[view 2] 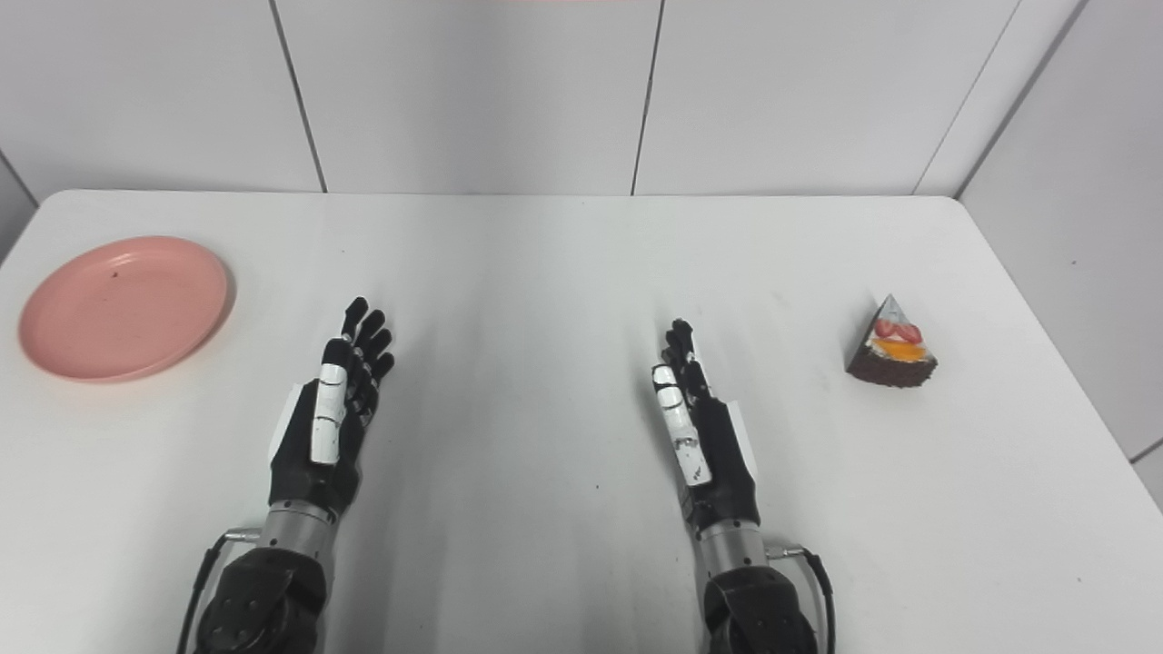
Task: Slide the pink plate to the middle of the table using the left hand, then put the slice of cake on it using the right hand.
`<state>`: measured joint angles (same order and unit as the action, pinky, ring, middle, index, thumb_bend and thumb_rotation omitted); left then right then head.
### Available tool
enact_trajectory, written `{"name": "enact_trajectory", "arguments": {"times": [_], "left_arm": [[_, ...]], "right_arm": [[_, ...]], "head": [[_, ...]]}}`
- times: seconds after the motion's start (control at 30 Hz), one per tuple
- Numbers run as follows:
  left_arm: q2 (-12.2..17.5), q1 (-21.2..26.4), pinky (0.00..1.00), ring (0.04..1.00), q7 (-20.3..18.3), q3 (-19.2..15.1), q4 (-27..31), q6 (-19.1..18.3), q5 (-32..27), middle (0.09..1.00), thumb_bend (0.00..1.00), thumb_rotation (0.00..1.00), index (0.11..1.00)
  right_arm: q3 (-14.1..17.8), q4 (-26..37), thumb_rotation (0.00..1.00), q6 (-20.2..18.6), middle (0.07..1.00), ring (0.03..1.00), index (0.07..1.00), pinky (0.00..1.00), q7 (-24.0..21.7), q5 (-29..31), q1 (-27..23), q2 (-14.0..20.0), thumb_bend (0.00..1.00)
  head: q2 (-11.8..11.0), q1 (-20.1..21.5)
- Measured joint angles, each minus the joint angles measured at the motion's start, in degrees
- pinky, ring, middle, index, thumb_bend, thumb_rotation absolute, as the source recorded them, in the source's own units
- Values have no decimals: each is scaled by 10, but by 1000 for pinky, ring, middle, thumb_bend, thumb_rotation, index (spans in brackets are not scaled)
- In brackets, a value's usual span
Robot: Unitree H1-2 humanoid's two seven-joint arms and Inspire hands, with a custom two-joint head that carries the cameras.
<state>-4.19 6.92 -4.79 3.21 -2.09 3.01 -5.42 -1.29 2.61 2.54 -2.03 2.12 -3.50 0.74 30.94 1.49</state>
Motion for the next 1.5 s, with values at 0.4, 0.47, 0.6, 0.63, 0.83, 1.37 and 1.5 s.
{"name": "enact_trajectory", "arguments": {"times": [0.4,0.47,0.6,0.63,0.83,1.37,1.5], "left_arm": [[12,-8,1000,1000,-9,5,15,-16,-12,1000,698,992,1000],[12,-9,1000,1000,-9,2,17,-21,-12,1000,688,996,1000],[15,-9,1000,1000,-11,1,17,-22,-12,1000,686,1000,1000],[16,-9,1000,1000,-13,1,17,-22,-13,1000,685,1000,1000],[15,-9,1000,1000,-15,-2,17,-22,-16,1000,700,985,1000],[13,-8,1000,1000,-14,-4,14,-17,-16,1000,698,961,1000],[8,-3,1000,1000,-2,-5,4,2,0,1000,655,990,1000]], "right_arm": [[-1,0,889,-1,1000,993,1000,1000,0,-4,0,0,601],[-1,0,884,0,1000,995,1000,1000,1,-7,-1,-1,602],[-1,-1,880,0,1000,995,1000,1000,1,-8,-1,-4,615],[0,-2,879,0,1000,995,1000,1000,1,-8,-2,-4,617],[0,-2,896,0,1000,995,1000,1000,1,-8,-2,-5,631],[0,-2,905,0,1000,1000,1000,1000,-1,-7,-2,-3,594],[1,-3,927,4,1000,1000,1000,1000,-9,3,0,8,564]], "head": [[2,6],[1,7],[-2,8],[-2,8],[-1,8],[-27,-43],[-38,-84]]}}
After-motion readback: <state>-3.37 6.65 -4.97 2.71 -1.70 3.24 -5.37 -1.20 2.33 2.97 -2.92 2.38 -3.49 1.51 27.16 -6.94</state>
